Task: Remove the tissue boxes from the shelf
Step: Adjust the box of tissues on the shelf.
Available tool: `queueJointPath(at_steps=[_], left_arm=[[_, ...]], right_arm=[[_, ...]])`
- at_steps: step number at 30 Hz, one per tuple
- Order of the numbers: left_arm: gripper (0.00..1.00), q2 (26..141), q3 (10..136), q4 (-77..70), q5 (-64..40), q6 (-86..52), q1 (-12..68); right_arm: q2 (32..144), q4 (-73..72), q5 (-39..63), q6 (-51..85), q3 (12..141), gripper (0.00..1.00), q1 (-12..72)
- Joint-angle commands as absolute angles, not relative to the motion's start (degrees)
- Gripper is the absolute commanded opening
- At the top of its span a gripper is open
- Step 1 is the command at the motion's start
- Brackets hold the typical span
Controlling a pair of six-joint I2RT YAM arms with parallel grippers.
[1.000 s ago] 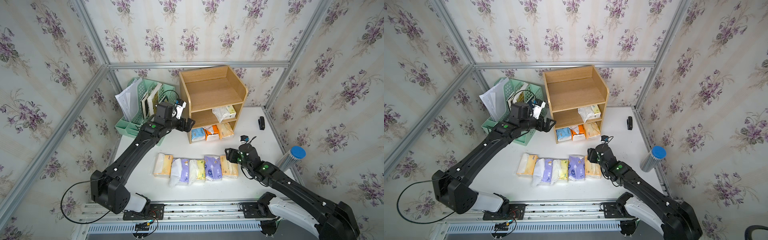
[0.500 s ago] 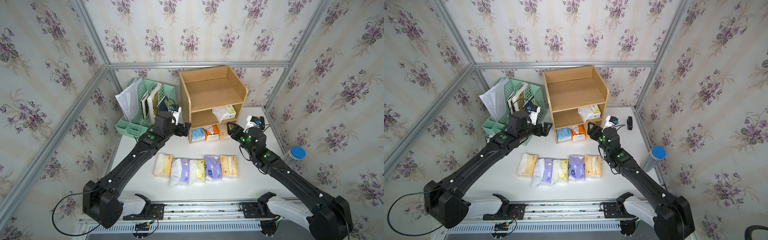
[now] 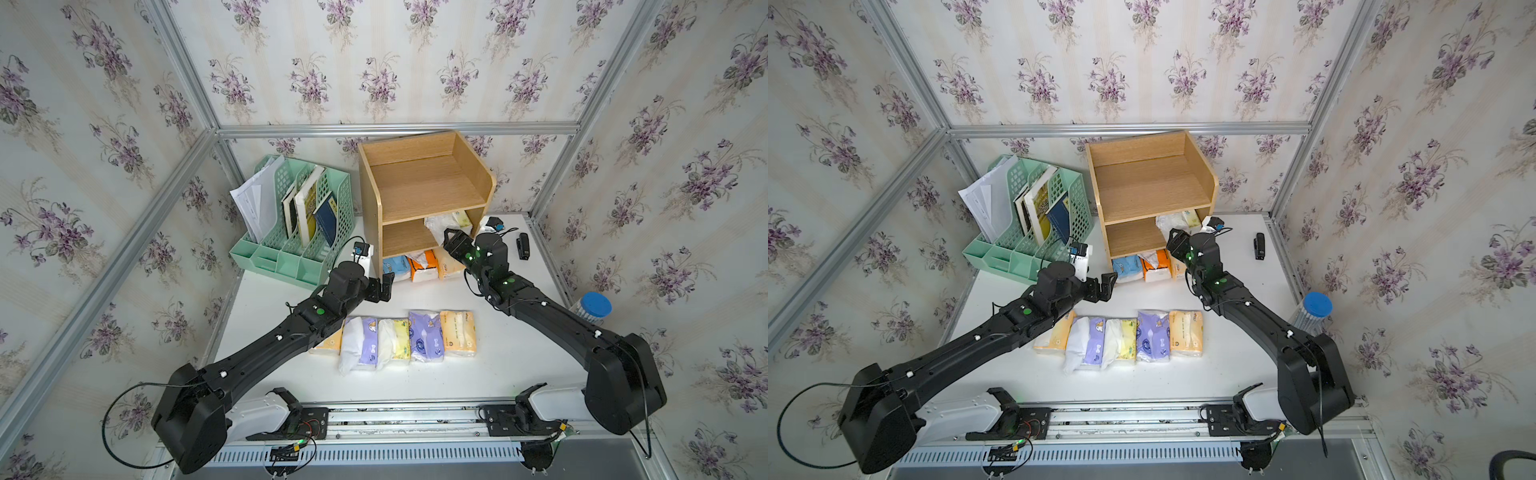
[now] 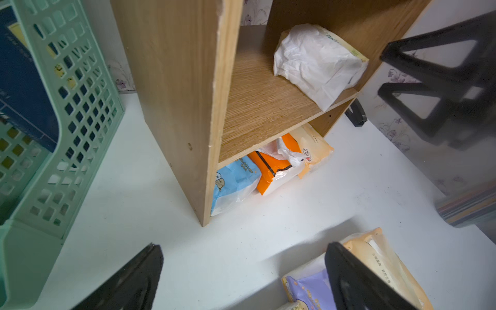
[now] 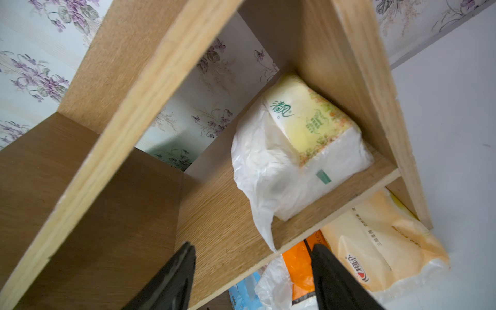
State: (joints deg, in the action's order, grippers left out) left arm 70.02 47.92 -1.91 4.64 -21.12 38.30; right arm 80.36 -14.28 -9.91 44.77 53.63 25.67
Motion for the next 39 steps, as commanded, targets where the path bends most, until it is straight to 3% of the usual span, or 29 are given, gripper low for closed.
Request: queueJointPath(at_steps=[1, 11, 16, 25, 30, 39], left_arm=[[0.99, 71.00, 48.69, -5.36, 2.90, -20.49, 38.41], [0.99, 70.34, 48.66, -3.76, 0.00, -19.01, 38.84], [0.99, 72.07, 50.98, -0.32, -2.02, -17.88, 39.09], [0.99, 70.31, 49.65, 0.90, -0.48, -18.28, 39.29], [0.99, 69.30, 50.14, 2.69, 0.68, -18.99, 39.29], [0.99, 69.70, 52.49, 4.42, 1.14, -20.98, 40.07]], right_arm=[[82.30, -16.34, -11.58, 44.83, 55.28, 0.73, 24.93], [90.39, -16.36, -12.02, 43.75, 60.78, 0.73, 23.68], [93.67, -16.96, -13.37, 44.03, 62.26, 0.67, 23.71], [95.45, -15.72, -12.10, 42.07, 63.66, 0.31, 23.67], [92.23, -15.55, -9.70, 42.26, 60.53, 0.16, 23.80], [86.84, -13.59, -6.24, 42.71, 56.29, 0.09, 26.24]])
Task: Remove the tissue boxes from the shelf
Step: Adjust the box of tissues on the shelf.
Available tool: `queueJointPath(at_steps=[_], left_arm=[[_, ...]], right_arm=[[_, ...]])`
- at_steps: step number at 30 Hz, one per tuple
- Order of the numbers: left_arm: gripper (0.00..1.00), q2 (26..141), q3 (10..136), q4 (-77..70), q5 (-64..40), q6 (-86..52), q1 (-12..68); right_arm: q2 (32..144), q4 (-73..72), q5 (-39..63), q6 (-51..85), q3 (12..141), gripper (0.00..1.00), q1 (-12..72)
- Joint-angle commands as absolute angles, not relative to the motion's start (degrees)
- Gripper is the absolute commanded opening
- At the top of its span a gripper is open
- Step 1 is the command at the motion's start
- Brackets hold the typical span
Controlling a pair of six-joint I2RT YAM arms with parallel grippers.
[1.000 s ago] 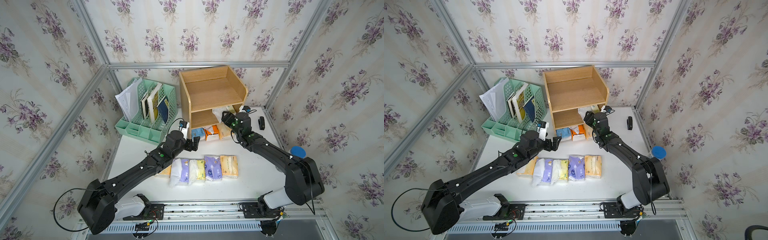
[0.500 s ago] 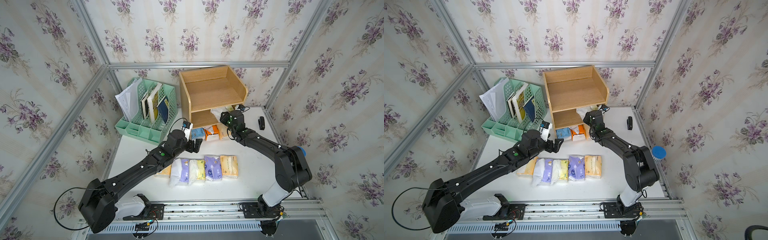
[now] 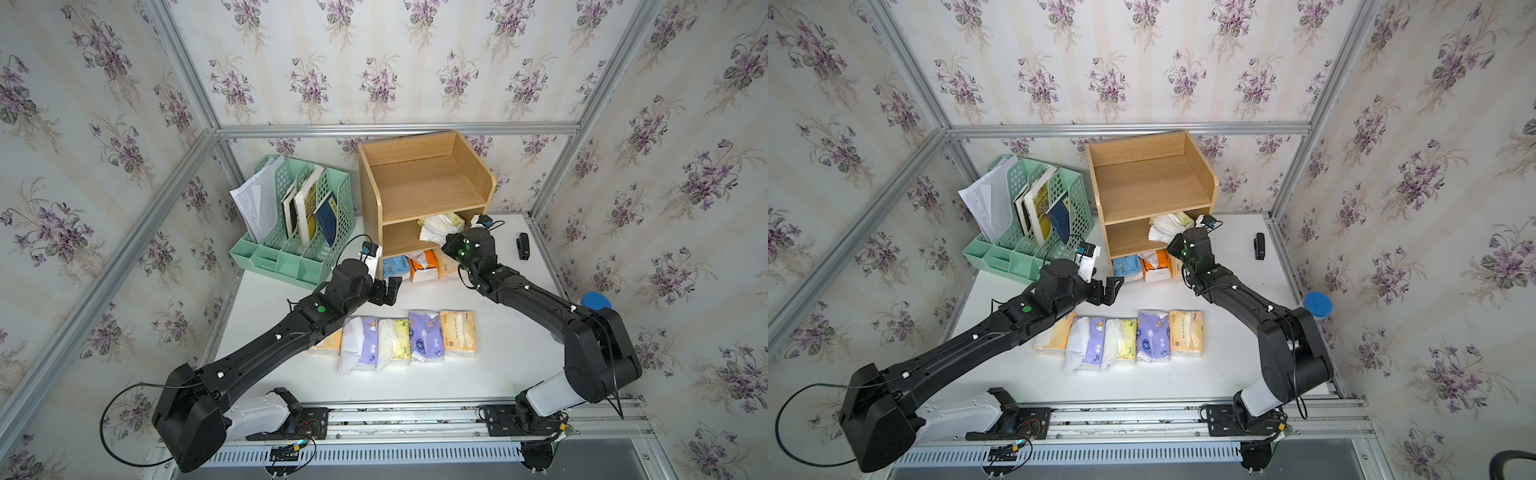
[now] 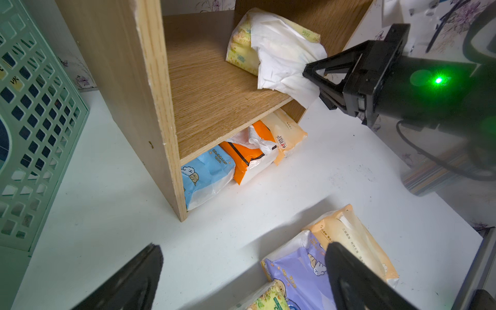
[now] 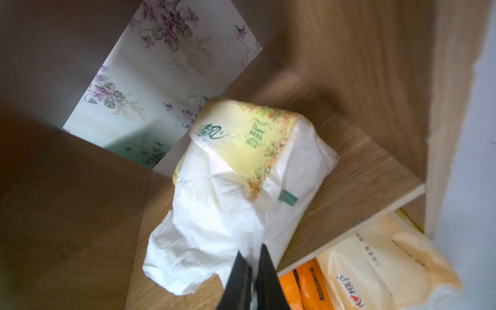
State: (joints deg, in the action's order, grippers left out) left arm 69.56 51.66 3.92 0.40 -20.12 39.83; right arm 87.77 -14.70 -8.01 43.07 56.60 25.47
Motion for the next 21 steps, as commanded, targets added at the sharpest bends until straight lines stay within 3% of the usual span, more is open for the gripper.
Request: queueJointPath(at_steps=[1, 8, 10, 13, 15, 21], left_arm=[[0.99, 69.79, 52.56, 4.40, 1.22, -21.17, 40.21], [0.99, 71.35, 54.24, 5.02, 1.23, -21.36, 40.90], [0.99, 71.78, 54.71, 5.35, 1.15, -21.19, 41.04], [0.99, 72.40, 55.35, 5.88, 1.14, -20.93, 41.13], [0.99, 72.66, 55.54, 5.92, 1.14, -20.85, 41.13], [0.99, 73.38, 56.07, 5.80, 1.14, -20.85, 41.13]], right_arm=[[86.57, -13.31, -6.15, 42.71, 56.20, 0.09, 26.75], [85.89, -12.49, -5.53, 43.07, 55.88, 0.11, 30.00], [85.54, -12.52, -5.49, 43.12, 55.51, 0.17, 30.20], [84.37, -11.19, -6.46, 42.53, 55.72, 0.44, 30.15], [83.03, -9.38, -7.51, 41.53, 56.32, 0.57, 30.14], [77.92, -8.12, -7.20, 39.82, 55.85, 0.68, 26.73]])
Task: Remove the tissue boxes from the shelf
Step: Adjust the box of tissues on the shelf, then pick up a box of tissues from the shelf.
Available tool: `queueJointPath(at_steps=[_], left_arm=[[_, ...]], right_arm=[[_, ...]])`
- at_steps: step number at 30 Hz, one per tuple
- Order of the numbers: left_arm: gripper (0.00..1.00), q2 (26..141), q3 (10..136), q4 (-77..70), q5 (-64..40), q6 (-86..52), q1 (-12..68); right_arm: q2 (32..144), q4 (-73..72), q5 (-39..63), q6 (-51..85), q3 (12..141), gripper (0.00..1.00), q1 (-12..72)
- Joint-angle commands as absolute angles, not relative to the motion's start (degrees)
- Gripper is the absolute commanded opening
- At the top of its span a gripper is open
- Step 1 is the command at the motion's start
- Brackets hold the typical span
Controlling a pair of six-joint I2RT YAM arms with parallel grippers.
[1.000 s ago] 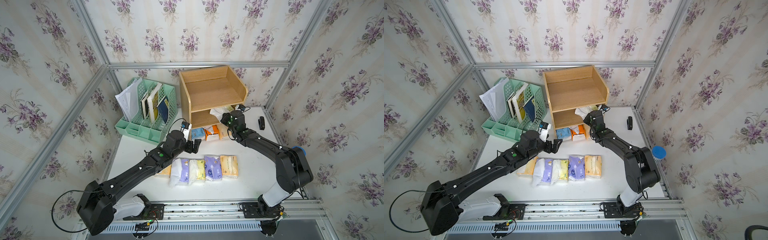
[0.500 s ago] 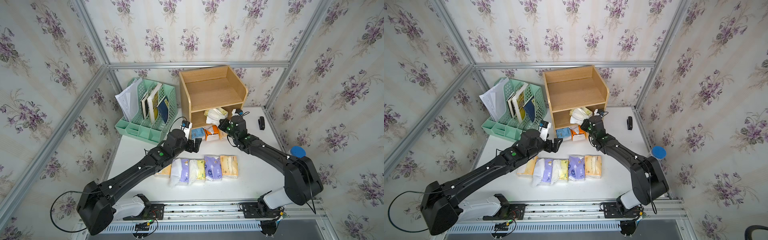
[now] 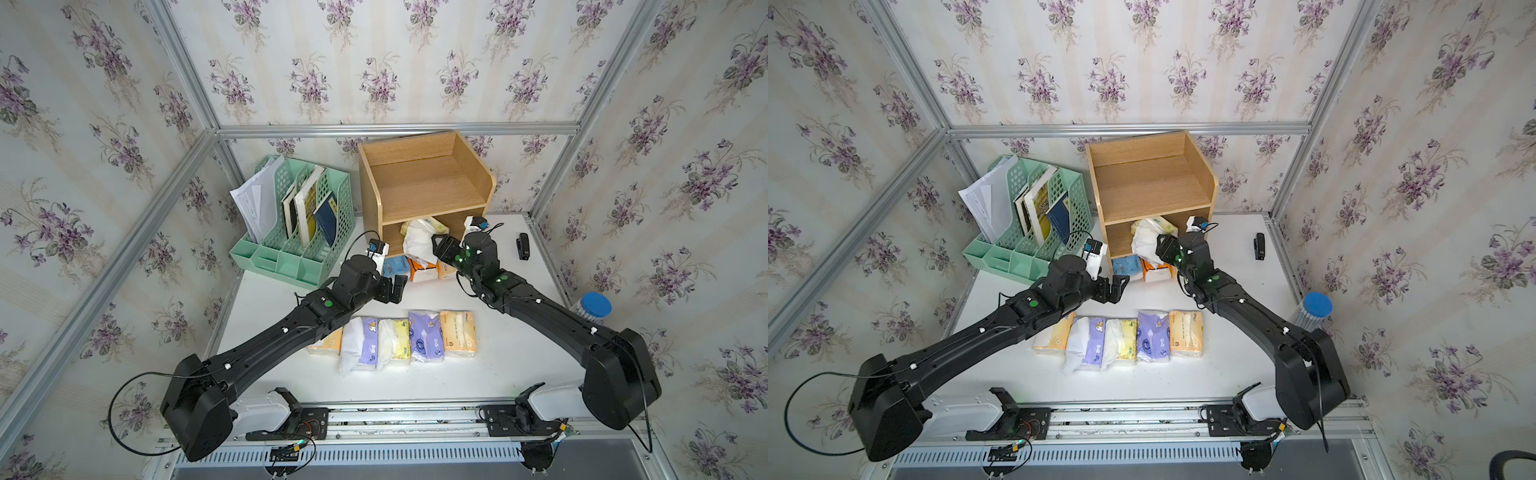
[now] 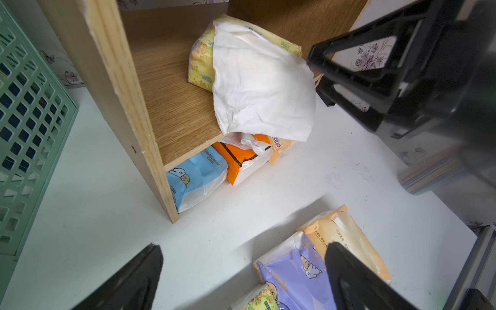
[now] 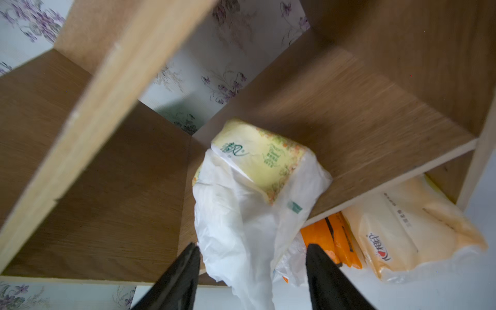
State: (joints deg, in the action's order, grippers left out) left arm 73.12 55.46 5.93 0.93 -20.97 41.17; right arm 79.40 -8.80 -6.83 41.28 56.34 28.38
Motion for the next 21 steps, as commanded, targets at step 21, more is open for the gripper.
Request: queueJointPath(at_steps=[21], left_arm=[[0.99, 75.76, 58.74, 4.75, 3.92, -20.83, 41.13]], right_arm=[[86.93, -15.40, 4.50, 39.65, 58.73, 0.72, 22.52]])
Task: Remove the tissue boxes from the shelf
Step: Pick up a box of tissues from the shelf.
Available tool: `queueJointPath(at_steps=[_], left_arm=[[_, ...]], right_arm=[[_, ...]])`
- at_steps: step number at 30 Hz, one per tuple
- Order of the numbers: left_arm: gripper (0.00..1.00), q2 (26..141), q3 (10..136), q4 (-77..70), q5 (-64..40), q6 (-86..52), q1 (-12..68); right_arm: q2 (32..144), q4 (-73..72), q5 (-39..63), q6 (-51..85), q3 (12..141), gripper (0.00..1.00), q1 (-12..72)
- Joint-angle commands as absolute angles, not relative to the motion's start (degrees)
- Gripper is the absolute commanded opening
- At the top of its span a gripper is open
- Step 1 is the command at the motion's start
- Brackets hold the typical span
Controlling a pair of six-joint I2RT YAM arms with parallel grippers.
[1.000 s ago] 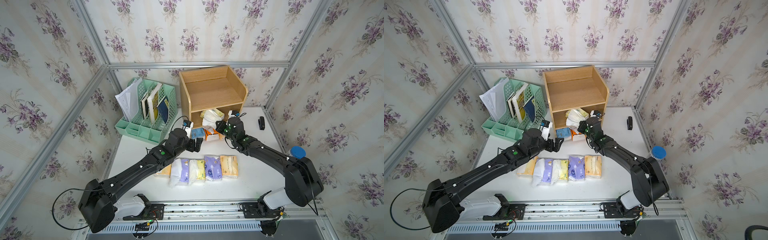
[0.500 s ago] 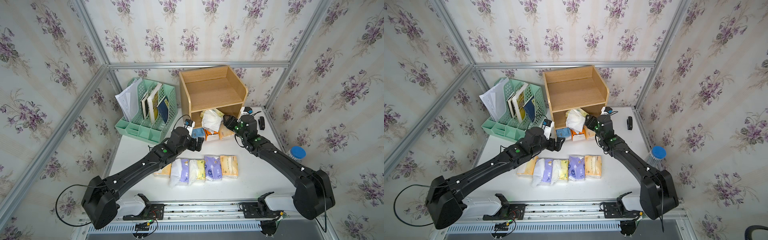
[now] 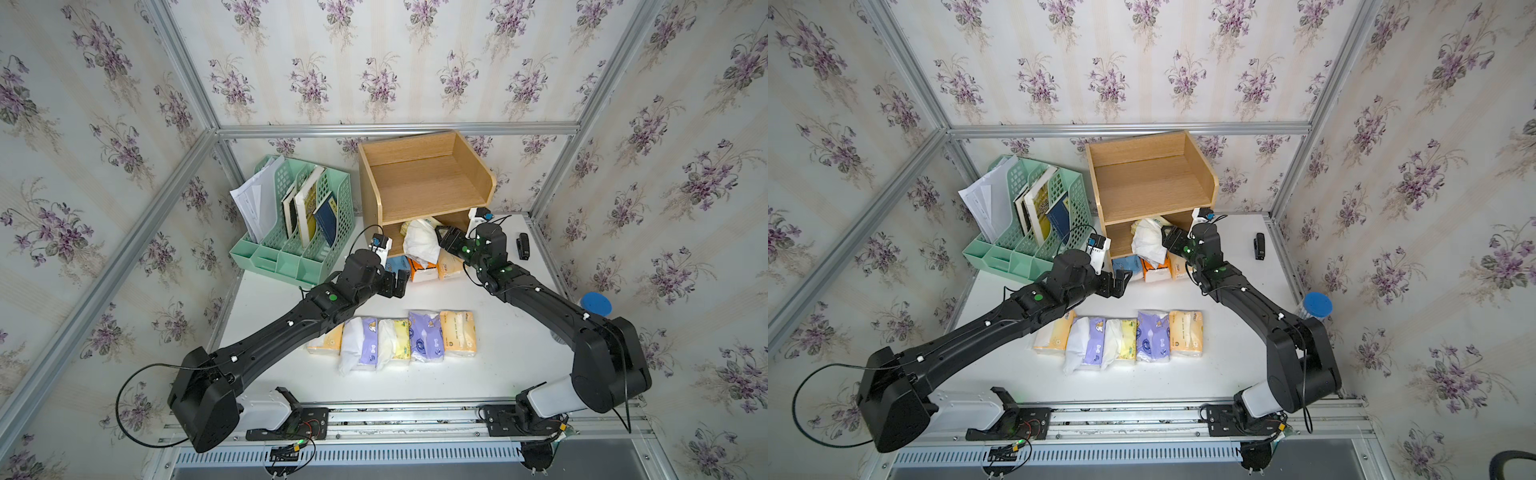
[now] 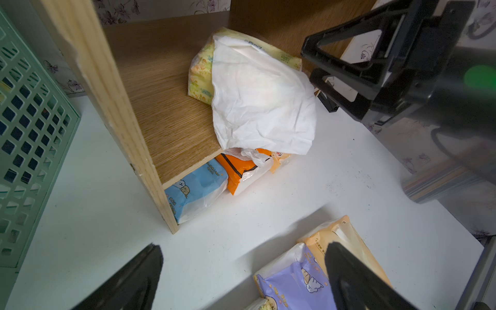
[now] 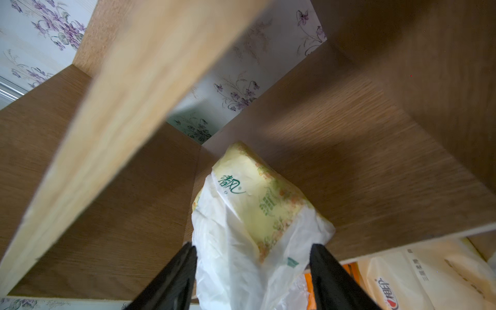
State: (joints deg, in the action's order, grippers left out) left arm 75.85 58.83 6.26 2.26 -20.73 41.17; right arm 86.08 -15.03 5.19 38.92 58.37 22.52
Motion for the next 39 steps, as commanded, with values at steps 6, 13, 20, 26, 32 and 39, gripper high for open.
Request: queueJointPath(at_steps=[6, 13, 20, 26, 32, 39], left_arm=[[0.99, 75.58, 58.69, 5.50, 4.83, -20.66, 41.13], [0.99, 76.42, 59.67, 6.34, 5.98, -21.19, 41.00], [0.99, 76.82, 60.28, 7.37, 7.40, -21.79, 40.87], [0.99, 76.60, 61.10, 8.61, 8.49, -23.56, 40.78], [0.99, 75.93, 61.16, 8.20, 6.03, -25.68, 41.21], [0.99, 76.54, 60.42, 6.52, 7.12, -25.86, 46.49]], right_arm=[[89.33, -17.24, 4.64, 41.43, 57.81, 0.73, 23.43], [91.49, -16.73, 2.68, 42.22, 58.99, 0.67, 24.23], [88.27, -14.38, -0.49, 41.24, 58.20, 0.29, 24.30], [83.22, -10.16, -0.70, 39.31, 56.99, 0.08, 24.33], [75.39, -6.23, -1.49, 37.56, 50.99, 0.04, 24.30], [62.81, 1.92, -5.33, 35.25, 43.04, 0.02, 24.34]])
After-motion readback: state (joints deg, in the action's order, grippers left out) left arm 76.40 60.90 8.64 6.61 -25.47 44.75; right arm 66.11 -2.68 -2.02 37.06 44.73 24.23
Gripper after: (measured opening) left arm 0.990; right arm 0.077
